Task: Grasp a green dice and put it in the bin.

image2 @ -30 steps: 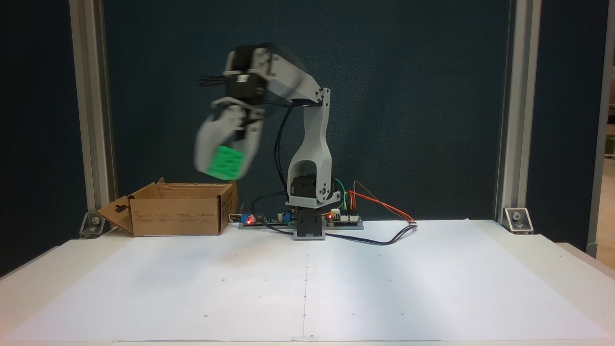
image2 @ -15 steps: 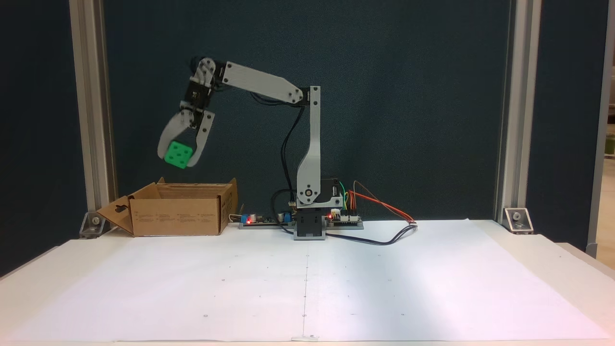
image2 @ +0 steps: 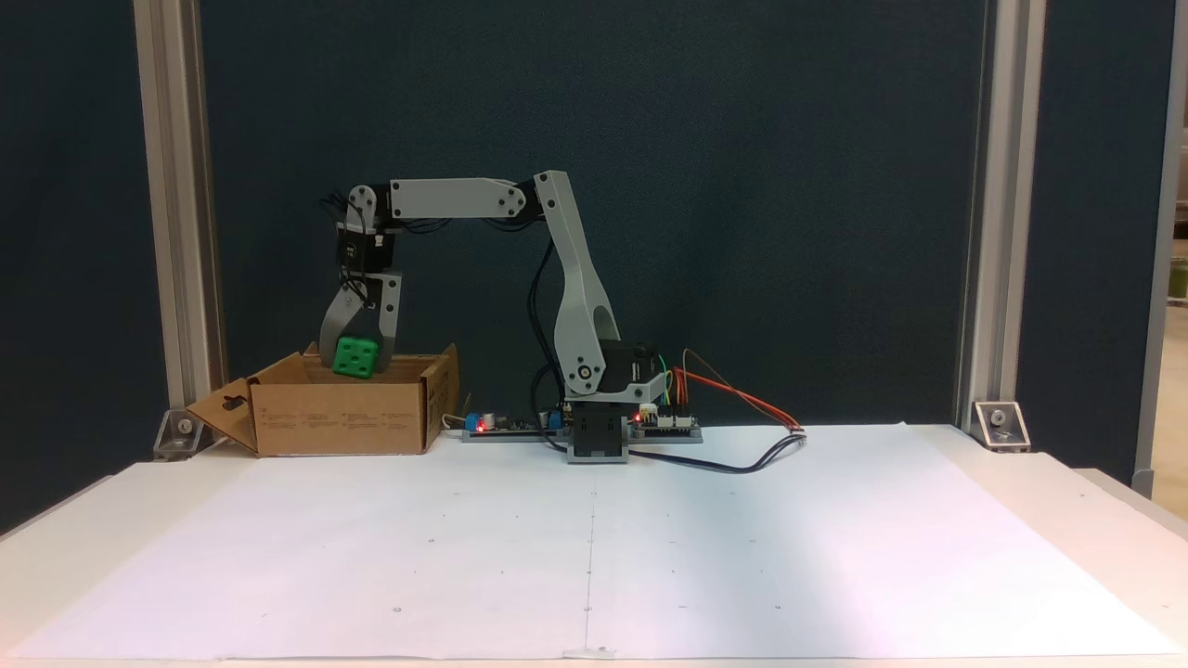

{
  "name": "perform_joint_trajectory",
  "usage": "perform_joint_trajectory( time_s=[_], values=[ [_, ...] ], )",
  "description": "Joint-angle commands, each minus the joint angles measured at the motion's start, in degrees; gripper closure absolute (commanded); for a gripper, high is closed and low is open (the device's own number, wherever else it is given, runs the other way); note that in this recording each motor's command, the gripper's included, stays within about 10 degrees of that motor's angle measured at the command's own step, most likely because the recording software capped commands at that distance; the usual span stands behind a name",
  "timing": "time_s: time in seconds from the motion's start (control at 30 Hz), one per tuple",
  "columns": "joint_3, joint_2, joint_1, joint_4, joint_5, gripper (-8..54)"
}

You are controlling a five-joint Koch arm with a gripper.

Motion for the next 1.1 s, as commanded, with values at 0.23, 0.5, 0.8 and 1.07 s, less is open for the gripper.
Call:
perform_joint_trajectory(
  time_s=[0.23,0.5,0.8,1.07],
  values=[
    [-3.2,-0.1,0.6,-12.5,-0.3,1.4],
    [-3.1,12.2,-18.5,-23.9,22.1,2.7],
    [0.8,28.9,-55.2,-23.6,32.3,2.5],
    [26.5,47.0,-88.5,-24.1,32.9,1.8]
  ],
)
